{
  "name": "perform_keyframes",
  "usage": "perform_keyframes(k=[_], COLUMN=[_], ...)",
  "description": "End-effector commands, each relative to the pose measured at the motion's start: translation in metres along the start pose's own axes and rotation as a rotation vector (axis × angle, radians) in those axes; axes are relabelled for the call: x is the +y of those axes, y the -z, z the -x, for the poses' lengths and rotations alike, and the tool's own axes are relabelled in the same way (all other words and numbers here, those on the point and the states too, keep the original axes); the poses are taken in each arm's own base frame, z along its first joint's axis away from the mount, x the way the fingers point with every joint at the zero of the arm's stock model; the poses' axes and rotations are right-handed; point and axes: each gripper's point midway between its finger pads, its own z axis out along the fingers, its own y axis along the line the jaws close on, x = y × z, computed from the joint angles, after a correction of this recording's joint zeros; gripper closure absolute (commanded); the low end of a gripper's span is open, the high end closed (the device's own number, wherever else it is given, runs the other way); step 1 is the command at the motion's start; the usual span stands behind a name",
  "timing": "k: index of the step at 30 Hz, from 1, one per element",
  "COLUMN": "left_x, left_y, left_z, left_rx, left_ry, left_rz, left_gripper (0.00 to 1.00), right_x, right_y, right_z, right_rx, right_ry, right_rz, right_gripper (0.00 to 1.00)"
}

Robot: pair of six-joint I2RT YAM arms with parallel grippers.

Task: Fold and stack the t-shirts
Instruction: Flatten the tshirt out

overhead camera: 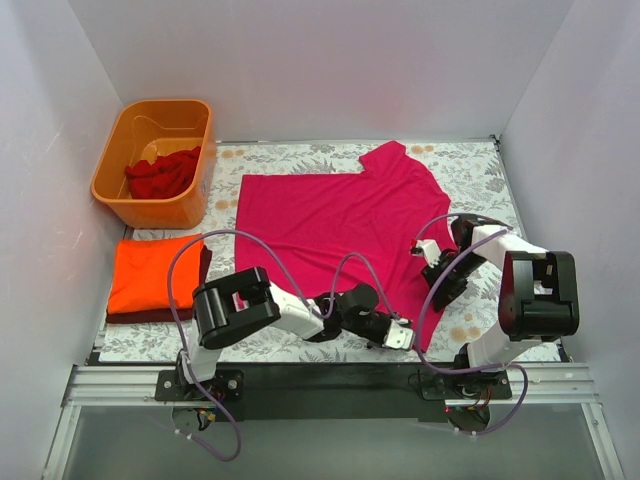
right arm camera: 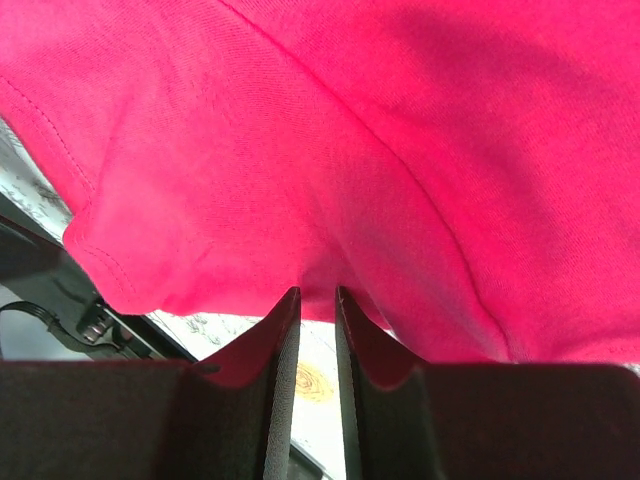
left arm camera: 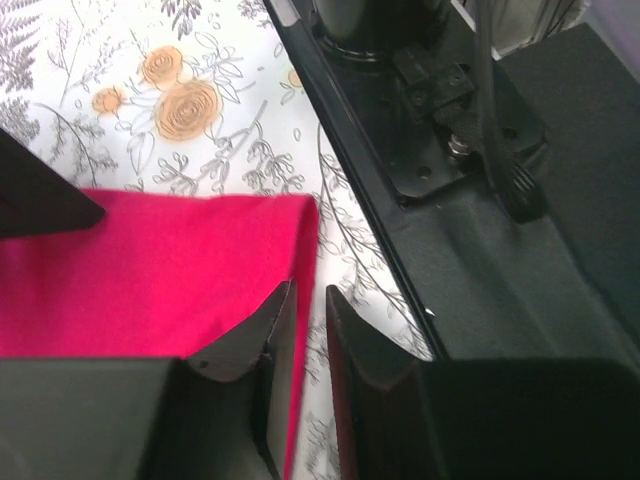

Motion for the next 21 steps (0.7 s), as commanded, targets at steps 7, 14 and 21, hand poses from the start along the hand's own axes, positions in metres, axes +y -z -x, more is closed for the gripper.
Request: perform_keyframes(k=[7,14,21], left_x=[-0.001,0.022,0.053], left_y=[0.063,0.164,0.298], left_z=[0.048,0.052,-0.022], left_rx=[-0.018,0.089,0.379], left_ry=[0.068,0.315,0.718], left_rz=[0.094,0.311,0.646], left_gripper=[0.80,0.79,0.80], right_x=[0.001,0.014,0.004], right_y=[0.009,0.020,0.076], right_z=[-0.020,-0.048,0.036], right_rx=[0.039,0.088,-0.108], right_ry=[0.085,0.178,0.175], right_rz=[-0.062,-0.103,-0.125], right_gripper=[0.73,0.72,0.71])
